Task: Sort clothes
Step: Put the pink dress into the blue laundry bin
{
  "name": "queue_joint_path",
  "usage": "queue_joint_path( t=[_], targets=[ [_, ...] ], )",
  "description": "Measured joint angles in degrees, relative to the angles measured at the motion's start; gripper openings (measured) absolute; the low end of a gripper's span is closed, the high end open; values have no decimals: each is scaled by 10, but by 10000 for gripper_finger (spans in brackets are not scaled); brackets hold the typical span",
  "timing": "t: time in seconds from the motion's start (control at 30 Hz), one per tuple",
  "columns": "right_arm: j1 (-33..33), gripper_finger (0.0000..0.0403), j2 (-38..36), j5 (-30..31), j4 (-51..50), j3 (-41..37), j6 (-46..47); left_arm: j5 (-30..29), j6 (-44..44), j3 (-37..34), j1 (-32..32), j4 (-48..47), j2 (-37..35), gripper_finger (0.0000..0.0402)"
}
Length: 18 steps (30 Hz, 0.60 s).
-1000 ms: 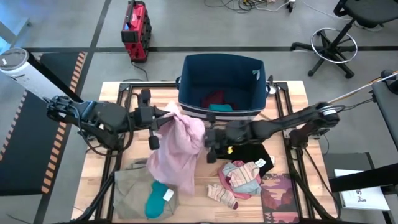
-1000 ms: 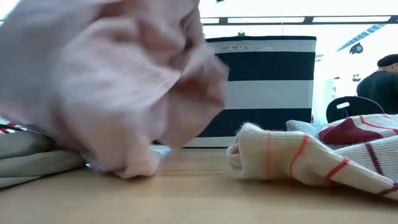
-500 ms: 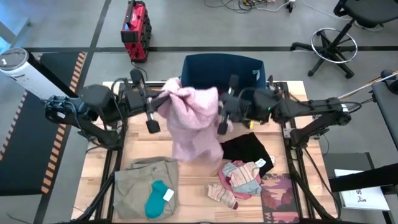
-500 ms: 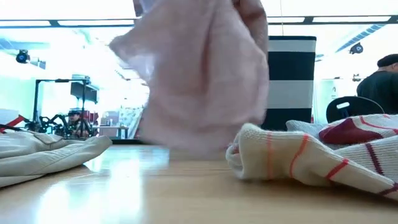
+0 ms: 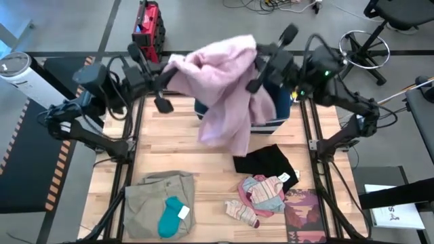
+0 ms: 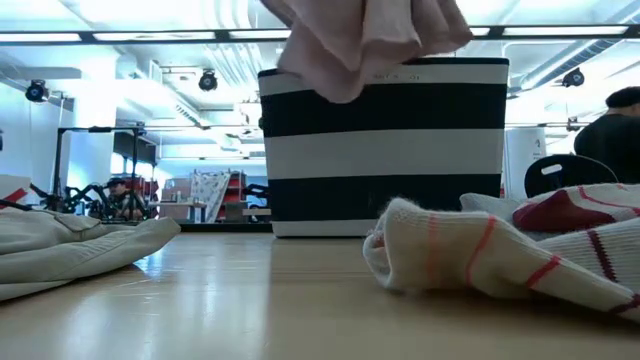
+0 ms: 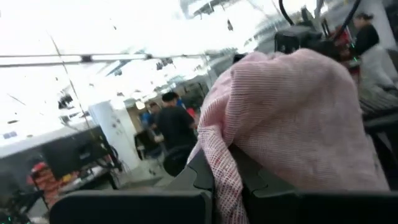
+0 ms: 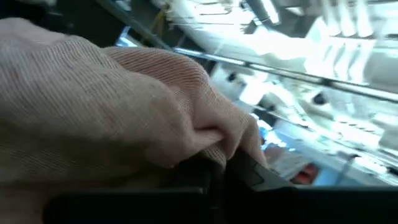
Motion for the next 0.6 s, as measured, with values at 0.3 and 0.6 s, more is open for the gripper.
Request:
queue_joint_path(
  t=[0.3, 0.6],
  targets=[
    [-82, 0, 79, 1, 2, 147, -102, 85, 4, 1, 131, 91, 50, 0],
    [-162, 0, 123, 16, 21, 206, -164, 92, -2, 0, 191, 132, 107, 0]
  ],
)
